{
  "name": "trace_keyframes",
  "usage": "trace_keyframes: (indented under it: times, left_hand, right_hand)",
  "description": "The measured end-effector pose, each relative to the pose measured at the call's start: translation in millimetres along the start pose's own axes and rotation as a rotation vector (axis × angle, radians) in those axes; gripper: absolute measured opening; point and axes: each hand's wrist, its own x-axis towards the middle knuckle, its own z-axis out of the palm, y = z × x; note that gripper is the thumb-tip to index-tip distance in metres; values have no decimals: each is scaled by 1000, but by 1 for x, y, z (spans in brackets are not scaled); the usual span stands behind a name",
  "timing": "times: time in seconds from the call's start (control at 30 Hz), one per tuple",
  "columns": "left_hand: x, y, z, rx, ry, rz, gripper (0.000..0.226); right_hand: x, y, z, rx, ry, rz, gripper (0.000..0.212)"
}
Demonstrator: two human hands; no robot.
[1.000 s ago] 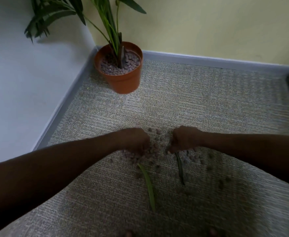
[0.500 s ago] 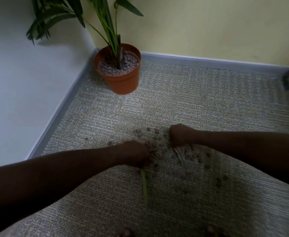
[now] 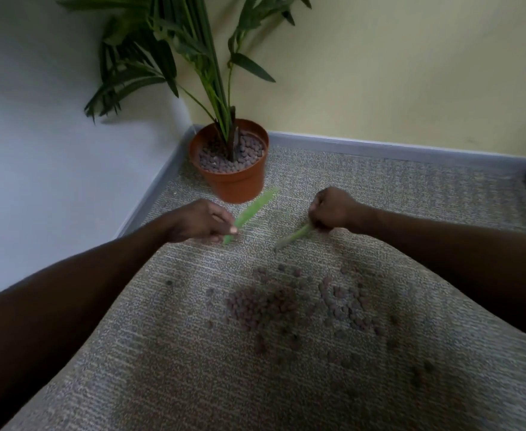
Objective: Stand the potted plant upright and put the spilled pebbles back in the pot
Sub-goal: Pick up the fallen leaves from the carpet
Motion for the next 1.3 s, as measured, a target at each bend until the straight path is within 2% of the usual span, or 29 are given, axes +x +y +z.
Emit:
trace_keyframes:
  times: [0.1,0.23,0.33,0.4,0.5,0.57,0.63,0.67,0.7,0.8,0.87,0.97,1.03,1.13,1.23,1.3]
  left_hand:
    - [-1,-3,-12,-316,187,-50,19]
    - [5,3,-18,-690,317,-29,10]
    - [13,10,-19,-880,413,-37,5]
    - [20,15,-19,-936,468,-80,5]
    - [31,25,-19,-913,551,-124,10]
    - [39,35,-22,-859,625,-122,13]
    - [44,43,-30,-818,682,-96,8]
    - [47,47,-35,-817,676,-75,4]
    - [49,49,-39,-822,648,-55,4]
    - [53,47,-45,-816,645,4,6]
    - [51,41,-46,-778,755,59,6]
    - [40,32,-45,-678,828,109,16]
    - [31,25,-39,-583,823,71,18]
    - [24,8,-8,-448,689,-18,23]
    - [17,-2,39,-337,595,-64,20]
    - [13,-4,75,-255,522,-53,20]
  right_hand:
    - [12,-17,-11,182,143,30,10]
    - [28,-48,-21,399,344,80,10]
    - [43,-71,-22,579,434,82,17]
    - [52,-84,-19,597,476,67,23]
    - [62,-102,-11,582,434,50,21]
    - [67,-112,-4,562,237,25,20]
    - [67,-118,1,537,-76,-63,60]
    - [67,-119,3,522,-187,-119,78]
    - [67,-118,5,490,-250,-181,88]
    - [67,-107,9,495,-262,-297,81]
    - [67,-95,8,531,-117,-225,68]
    - [70,-73,-5,384,80,-108,52]
    - [63,-56,-16,288,35,-65,39]
    - [42,-15,-22,10,-156,-20,24]
    - [8,32,-16,-343,-304,-45,28]
    - [-15,62,-7,-507,-315,-75,38]
